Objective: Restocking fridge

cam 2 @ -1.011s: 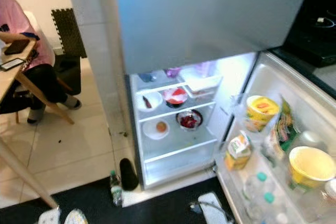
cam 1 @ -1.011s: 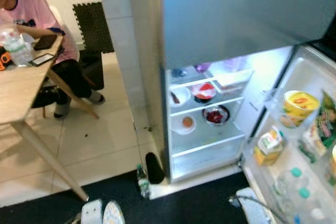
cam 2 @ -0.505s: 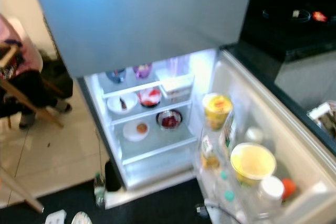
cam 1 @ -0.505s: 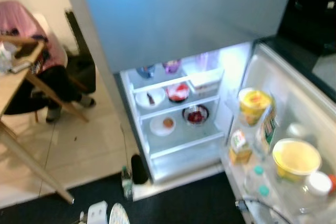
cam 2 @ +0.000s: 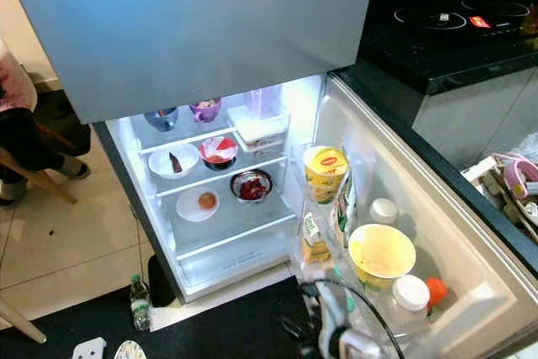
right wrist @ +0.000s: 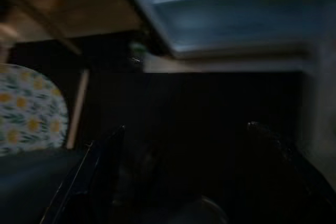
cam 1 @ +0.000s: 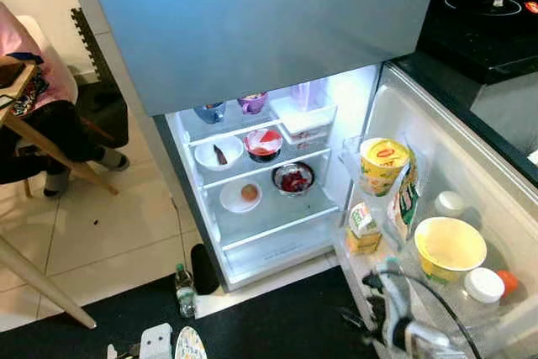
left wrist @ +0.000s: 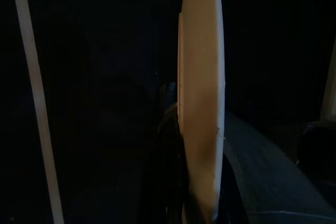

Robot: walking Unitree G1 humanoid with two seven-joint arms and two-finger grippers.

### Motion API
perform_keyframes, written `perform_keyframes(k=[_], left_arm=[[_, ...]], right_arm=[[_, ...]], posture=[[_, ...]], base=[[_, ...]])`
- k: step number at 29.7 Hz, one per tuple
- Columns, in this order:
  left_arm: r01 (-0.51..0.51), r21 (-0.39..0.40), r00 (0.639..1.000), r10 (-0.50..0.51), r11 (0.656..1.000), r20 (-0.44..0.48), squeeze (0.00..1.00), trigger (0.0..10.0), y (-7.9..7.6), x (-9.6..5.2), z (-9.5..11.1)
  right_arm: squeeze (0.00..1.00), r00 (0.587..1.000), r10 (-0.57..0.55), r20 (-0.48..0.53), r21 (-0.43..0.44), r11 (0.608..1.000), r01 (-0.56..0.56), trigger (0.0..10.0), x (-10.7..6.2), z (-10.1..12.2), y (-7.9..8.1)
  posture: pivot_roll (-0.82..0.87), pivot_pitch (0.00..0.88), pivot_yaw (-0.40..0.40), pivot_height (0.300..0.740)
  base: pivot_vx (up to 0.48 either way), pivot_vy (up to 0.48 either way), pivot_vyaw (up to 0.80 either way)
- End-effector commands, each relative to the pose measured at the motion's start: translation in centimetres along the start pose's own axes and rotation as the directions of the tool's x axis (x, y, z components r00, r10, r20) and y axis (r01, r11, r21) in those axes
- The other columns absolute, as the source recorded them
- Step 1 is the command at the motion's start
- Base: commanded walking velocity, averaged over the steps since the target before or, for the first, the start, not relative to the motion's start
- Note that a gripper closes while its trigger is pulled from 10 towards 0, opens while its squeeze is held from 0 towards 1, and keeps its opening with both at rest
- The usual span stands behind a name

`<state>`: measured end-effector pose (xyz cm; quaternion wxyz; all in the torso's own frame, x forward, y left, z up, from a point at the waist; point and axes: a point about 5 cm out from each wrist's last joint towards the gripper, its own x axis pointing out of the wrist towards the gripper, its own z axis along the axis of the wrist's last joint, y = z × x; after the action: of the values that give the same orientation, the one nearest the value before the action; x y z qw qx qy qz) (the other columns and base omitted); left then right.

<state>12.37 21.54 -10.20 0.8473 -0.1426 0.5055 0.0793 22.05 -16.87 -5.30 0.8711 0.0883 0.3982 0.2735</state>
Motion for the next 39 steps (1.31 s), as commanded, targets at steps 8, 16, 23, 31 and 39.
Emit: perform_keyframes(k=[8, 16, 23, 31, 39], left_arm=[[0.003, 0.015, 1.0, -0.002, 1.0, -0.004, 0.0, 10.0, 0.0, -0.1, -0.3], [0.004, 0.015, 1.0, -0.003, 1.0, -0.005, 0.0, 10.0, 0.0, -0.1, -0.4], [0.003, 0.015, 1.0, -0.003, 1.0, -0.003, 0.0, 10.0, 0.1, -0.1, -0.3], [0.01, 0.011, 1.0, -0.01, 1.0, -0.001, 0.0, 10.0, 0.0, -0.1, -0.2], [0.01, 0.018, 1.0, -0.01, 1.0, 0.006, 0.0, 10.0, -0.2, 0.0, -0.1]], right_arm=[[0.0, 0.959, -0.127, 0.253, -0.095, 0.983, 0.155, 10.0, 0.2, 7.4, -1.0], [0.0, 0.914, -0.313, 0.257, -0.104, 0.932, 0.348, 10.0, -1.1, 8.2, -3.1], [0.0, 0.799, -0.555, 0.233, -0.117, 0.8, 0.589, 10.0, -3.6, 8.2, -6.3], [0.0, 0.816, -0.528, 0.235, -0.057, 0.83, 0.554, 10.0, -3.1, 7.8, -5.8], [0.0, 0.908, -0.418, -0.009, -0.085, 0.905, 0.416, 10.0, -1.2, 0.4, -3.1]], posture=[[-0.02, 0.0, 0.027, 0.74], [-0.02, 0.0, 0.027, 0.74], [-0.02, 0.0, 0.03, 0.74], [-0.02, 0.0, 0.034, 0.74], [-0.02, 0.0, 0.032, 0.74]], base=[[0.0, 0.0, 0.0], [0.0, 0.0, 0.0], [0.0, 0.0, 0.0], [0.0, 0.0, 0.0], [0.0, 0.0, 0.0]])
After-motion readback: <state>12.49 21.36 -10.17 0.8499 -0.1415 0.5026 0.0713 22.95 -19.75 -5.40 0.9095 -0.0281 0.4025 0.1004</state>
